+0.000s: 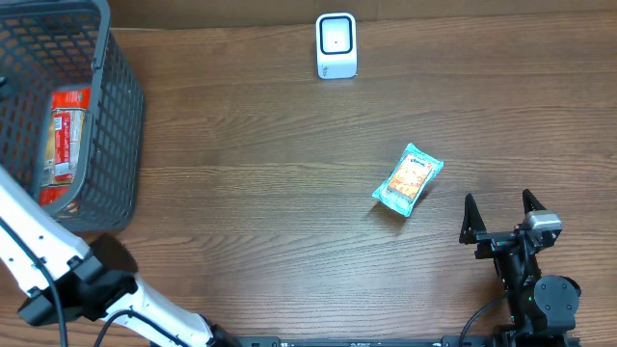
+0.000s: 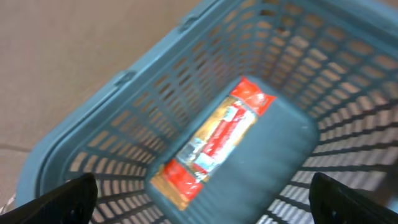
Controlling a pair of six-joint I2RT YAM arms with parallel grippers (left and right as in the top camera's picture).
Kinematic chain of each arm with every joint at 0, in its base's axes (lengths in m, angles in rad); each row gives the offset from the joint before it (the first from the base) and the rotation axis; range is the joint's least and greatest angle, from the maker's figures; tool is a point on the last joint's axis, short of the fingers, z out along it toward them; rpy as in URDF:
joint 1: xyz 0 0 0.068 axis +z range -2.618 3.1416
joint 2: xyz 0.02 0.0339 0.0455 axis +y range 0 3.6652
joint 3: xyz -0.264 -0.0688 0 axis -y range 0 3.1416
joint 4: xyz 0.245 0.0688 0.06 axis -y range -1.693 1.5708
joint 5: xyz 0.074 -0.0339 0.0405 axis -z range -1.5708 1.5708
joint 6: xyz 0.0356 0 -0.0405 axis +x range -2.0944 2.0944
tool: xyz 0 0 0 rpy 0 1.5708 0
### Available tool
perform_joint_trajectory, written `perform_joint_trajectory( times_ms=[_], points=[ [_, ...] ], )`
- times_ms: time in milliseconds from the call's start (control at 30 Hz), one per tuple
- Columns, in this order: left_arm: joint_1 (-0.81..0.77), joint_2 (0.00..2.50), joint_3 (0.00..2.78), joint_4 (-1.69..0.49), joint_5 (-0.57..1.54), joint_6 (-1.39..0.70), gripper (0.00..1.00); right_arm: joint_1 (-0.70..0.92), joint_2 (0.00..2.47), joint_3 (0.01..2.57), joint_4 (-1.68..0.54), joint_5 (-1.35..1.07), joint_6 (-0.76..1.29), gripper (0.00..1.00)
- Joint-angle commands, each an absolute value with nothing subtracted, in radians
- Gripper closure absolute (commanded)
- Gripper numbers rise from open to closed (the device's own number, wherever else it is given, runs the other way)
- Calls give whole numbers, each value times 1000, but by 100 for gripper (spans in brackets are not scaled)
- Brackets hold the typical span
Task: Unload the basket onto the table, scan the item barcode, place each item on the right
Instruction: 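Reach the left gripper back into the basket and grasp the red pasta pack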
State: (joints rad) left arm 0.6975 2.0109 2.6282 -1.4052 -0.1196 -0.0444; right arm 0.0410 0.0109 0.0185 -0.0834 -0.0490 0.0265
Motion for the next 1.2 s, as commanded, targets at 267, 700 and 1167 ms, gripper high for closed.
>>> perform_joint_trajectory(
  times_ms=[267, 700, 1167],
  points=[
    [759, 2315, 2617, -1378, 28, 187, 0, 45, 3, 8, -81, -54, 25, 0],
    [759, 2558, 2617, -1292, 133, 395, 0, 45, 3, 8, -80, -54, 25, 0],
    [757, 2718, 2617, -1255, 123, 442, 0, 45, 3, 8, -81, -54, 25, 0]
  ],
)
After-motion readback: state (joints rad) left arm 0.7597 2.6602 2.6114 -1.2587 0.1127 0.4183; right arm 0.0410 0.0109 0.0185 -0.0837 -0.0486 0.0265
